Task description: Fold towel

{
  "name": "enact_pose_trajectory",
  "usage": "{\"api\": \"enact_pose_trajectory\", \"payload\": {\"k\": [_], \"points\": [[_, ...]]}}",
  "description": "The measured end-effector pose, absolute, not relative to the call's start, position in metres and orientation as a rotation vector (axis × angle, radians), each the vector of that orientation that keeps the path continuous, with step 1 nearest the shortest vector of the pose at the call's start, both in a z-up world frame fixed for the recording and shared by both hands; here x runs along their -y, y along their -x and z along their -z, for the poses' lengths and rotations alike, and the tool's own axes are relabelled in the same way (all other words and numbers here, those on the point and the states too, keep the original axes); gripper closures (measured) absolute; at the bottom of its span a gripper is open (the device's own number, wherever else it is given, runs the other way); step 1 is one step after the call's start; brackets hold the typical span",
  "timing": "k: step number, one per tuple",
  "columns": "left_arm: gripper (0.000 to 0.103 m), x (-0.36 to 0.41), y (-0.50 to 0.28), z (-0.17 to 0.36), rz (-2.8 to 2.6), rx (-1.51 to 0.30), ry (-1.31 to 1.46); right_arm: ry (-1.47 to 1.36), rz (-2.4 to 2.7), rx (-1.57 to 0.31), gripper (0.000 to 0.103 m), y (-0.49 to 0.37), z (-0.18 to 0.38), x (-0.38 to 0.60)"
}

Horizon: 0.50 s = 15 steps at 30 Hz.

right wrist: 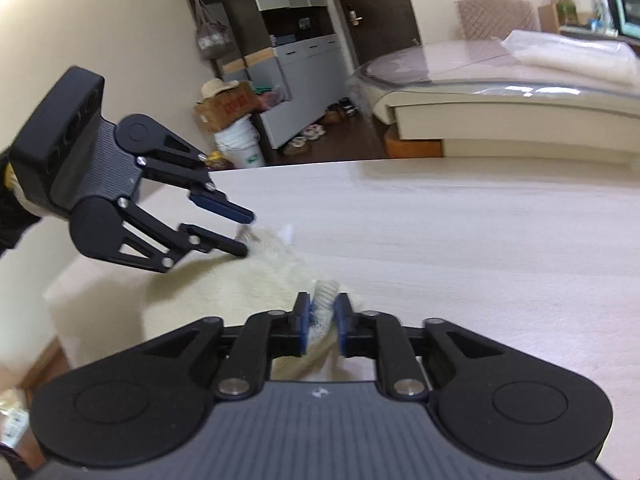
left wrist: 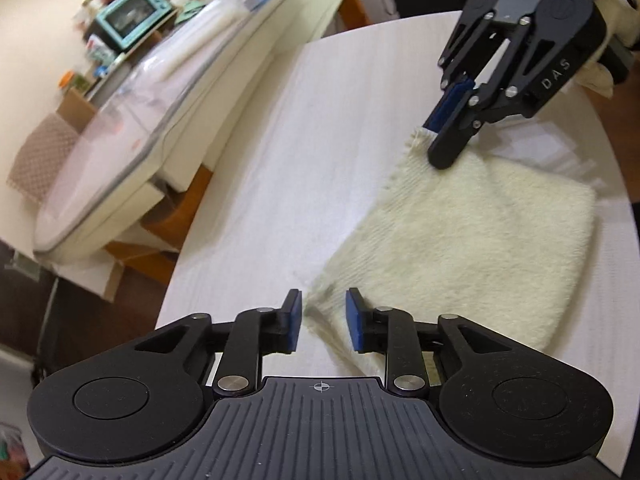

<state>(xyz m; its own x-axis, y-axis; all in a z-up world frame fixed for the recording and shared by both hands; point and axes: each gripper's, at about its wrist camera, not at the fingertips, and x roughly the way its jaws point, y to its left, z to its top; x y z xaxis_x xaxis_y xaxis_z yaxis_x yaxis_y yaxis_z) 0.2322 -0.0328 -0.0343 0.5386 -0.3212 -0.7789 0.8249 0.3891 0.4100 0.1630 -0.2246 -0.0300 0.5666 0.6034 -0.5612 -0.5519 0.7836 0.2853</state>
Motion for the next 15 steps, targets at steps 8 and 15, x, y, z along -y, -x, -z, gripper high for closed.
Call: {"api": "enact_pose_trajectory", "payload": {"k": [8, 15], "points": [[0.066, 0.023, -0.240, 0.038, 0.749, -0.659, -0.795, -0.002, -0.618, -0.659, 0.073, -0.154, 0.031, 0.223], [0.065, 0.019, -0.237, 0.034, 0.706, -0.657, -0.732, 0.117, -0.584, -0.616, 0.067, -0.141, 0.026, 0.212]]}}
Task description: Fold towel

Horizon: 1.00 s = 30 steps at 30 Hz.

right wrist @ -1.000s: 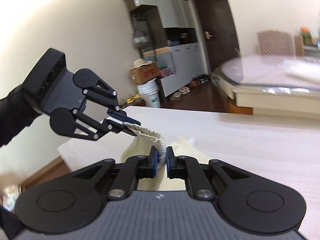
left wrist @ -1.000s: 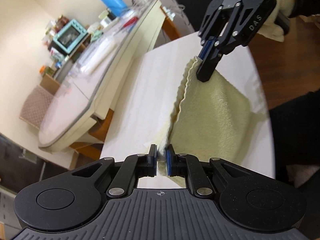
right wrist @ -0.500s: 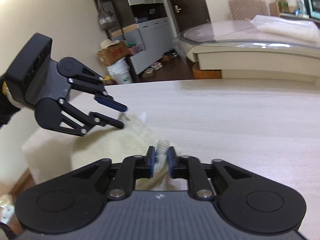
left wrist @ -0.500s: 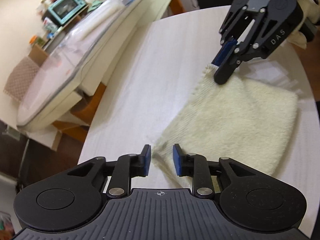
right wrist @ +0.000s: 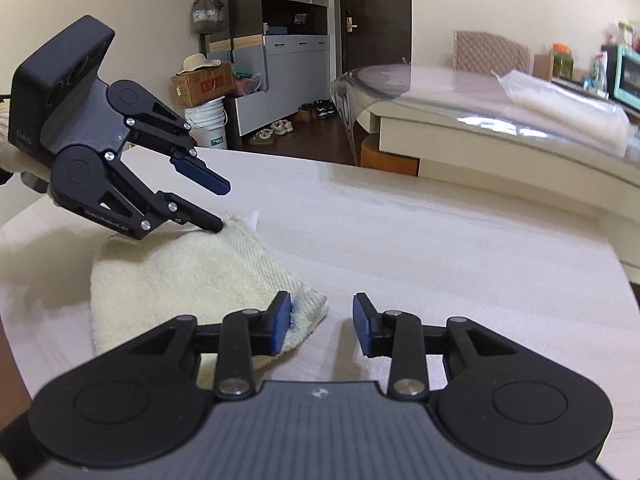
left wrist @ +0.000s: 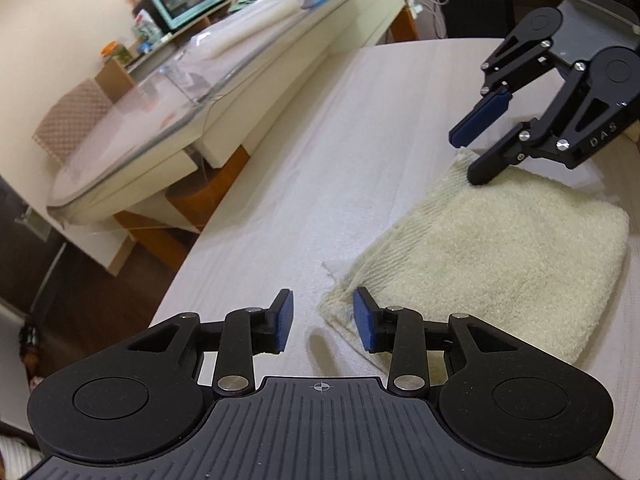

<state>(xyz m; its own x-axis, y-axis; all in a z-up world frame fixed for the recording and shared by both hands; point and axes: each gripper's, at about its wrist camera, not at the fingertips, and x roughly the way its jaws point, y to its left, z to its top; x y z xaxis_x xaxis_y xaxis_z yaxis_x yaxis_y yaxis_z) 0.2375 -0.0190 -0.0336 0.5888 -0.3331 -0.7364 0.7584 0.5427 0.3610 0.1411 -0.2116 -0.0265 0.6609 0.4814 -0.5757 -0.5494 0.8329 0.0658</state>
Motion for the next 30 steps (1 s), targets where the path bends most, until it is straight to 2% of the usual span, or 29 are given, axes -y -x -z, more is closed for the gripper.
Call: {"api": "enact_pose_trajectory", "payload": {"k": [7, 12, 30], "points": [[0.066, -0.001, -0.232, 0.026, 0.603, -0.711, -0.583, 0.101, -0.584, -0.588, 0.065, -0.131, 0.017, 0.215], [0.065, -0.004, -0.224, 0.027, 0.566, -0.733, -0.560, 0.099, -0.588, -0.595, 0.061, -0.120, 0.019, 0.212], [0.059, -0.013, -0.211, 0.019, 0.531, -0.712, -0.527, 0.077, -0.569, -0.609, 0.052, -0.112, 0.015, 0.216]]}}
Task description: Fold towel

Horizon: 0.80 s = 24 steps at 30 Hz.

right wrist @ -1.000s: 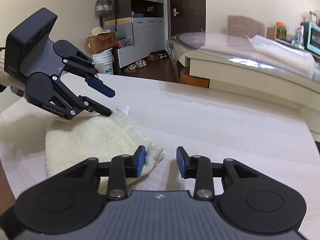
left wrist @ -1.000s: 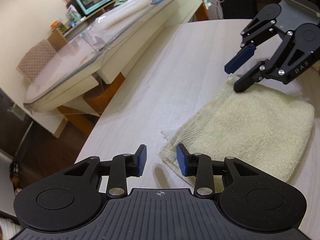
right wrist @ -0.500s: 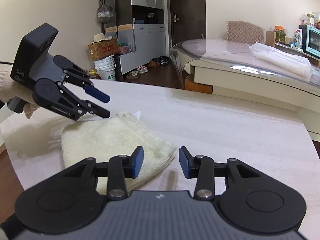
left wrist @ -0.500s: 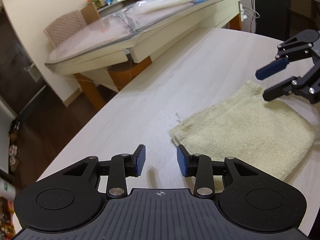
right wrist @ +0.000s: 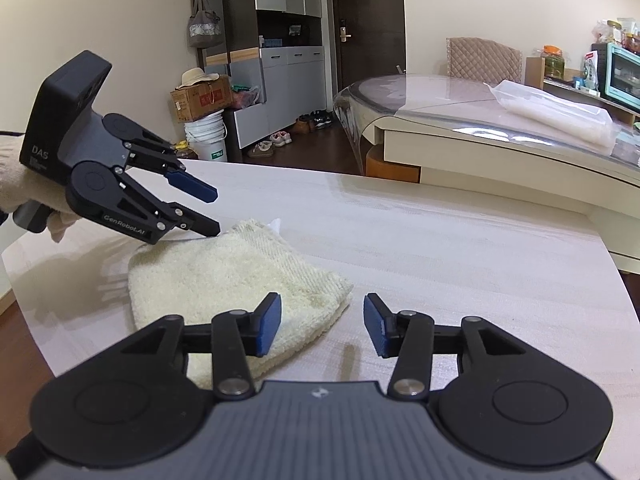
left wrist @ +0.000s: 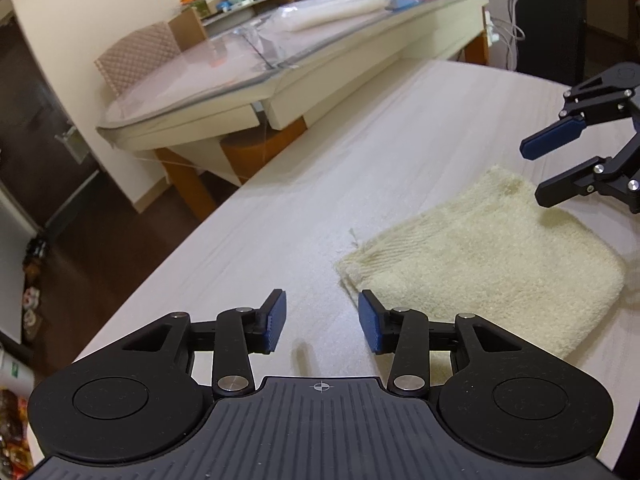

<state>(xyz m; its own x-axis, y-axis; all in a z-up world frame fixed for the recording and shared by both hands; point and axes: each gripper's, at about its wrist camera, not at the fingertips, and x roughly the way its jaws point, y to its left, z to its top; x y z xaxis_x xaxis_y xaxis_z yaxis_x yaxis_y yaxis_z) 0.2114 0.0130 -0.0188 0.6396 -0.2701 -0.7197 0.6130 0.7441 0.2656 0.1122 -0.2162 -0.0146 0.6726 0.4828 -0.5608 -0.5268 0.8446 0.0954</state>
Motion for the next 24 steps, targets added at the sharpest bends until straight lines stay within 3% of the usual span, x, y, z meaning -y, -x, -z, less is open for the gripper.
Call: {"api": "enact_pose_trajectory", "payload": {"k": [19, 24], "points": [[0.057, -0.050, -0.149, 0.012, 0.550, -0.771, -0.218, 0.003, -0.550, -0.615, 0.048, -0.122, 0.015, 0.220], [0.055, -0.044, -0.154, 0.029, 0.516, -0.803, -0.272, 0.003, -0.555, -0.627, 0.048, -0.120, 0.019, 0.217]]}}
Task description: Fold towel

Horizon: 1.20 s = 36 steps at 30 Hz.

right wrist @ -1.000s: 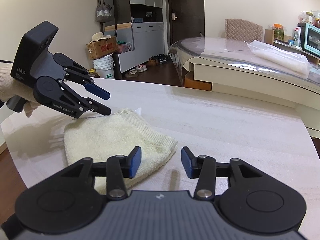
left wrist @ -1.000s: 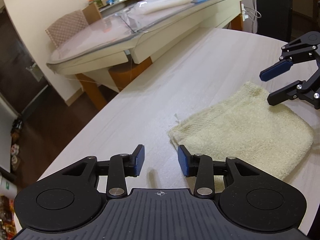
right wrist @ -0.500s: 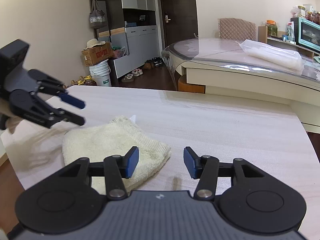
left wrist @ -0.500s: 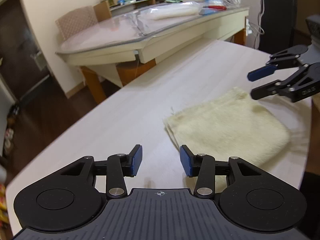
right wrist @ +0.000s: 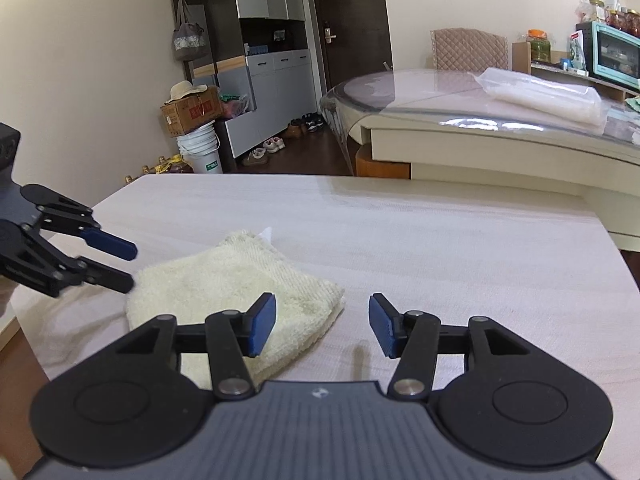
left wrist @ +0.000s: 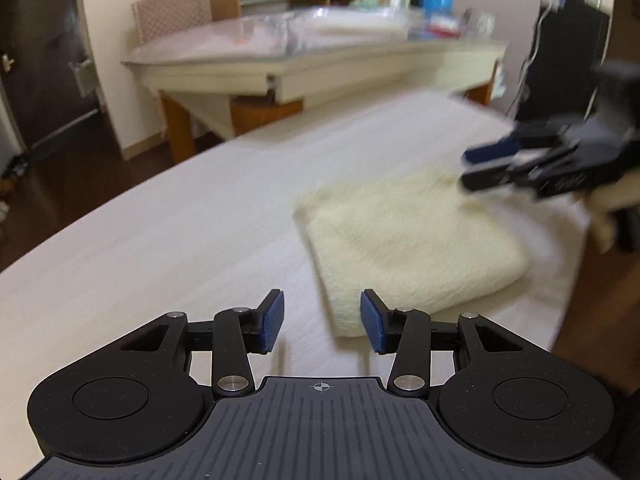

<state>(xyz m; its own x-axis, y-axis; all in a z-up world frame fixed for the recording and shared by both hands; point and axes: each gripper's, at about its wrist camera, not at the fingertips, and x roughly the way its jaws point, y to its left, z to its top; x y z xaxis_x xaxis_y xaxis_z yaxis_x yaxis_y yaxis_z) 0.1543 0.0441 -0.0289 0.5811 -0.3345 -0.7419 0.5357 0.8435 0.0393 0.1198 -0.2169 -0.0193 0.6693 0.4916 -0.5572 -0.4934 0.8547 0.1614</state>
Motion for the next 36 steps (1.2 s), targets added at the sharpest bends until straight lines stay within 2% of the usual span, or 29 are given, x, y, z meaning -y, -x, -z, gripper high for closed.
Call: {"api": "enact_pose_trajectory", "payload": {"k": [8, 13, 19, 23, 24, 28, 30, 36], "points": [[0.057, -0.040, -0.151, 0.013, 0.505, -0.743, -0.278, 0.041, -0.684, -0.532, 0.049, -0.084, 0.007, 0.206], [0.057, -0.023, -0.150, 0.025, 0.536, -0.757, -0.329, 0.162, -0.791, -0.546, 0.064, -0.063, 0.018, 0.182], [0.052, -0.019, -0.147, 0.035, 0.526, -0.733, -0.396, 0.241, -0.795, -0.582, 0.063, -0.056, 0.032, 0.168], [0.043, -0.015, -0.147, 0.035, 0.524, -0.719, -0.449, 0.255, -0.789, -0.583, 0.063, -0.054, 0.032, 0.166], [0.042, -0.015, -0.149, 0.035, 0.526, -0.719, -0.456, 0.254, -0.785, -0.582, 0.060, -0.053, 0.032, 0.165], [0.043, -0.016, -0.152, 0.033, 0.524, -0.732, -0.462, 0.265, -0.774, -0.572, 0.056, -0.048, 0.034, 0.159], [0.051, -0.013, -0.149, 0.029, 0.514, -0.729, -0.470, 0.232, -0.771, -0.561, 0.065, -0.047, 0.031, 0.164], [0.051, 0.002, -0.128, 0.017, 0.559, -0.691, -0.429, 0.196, -0.680, -0.494, 0.065, -0.047, 0.016, 0.188]]}}
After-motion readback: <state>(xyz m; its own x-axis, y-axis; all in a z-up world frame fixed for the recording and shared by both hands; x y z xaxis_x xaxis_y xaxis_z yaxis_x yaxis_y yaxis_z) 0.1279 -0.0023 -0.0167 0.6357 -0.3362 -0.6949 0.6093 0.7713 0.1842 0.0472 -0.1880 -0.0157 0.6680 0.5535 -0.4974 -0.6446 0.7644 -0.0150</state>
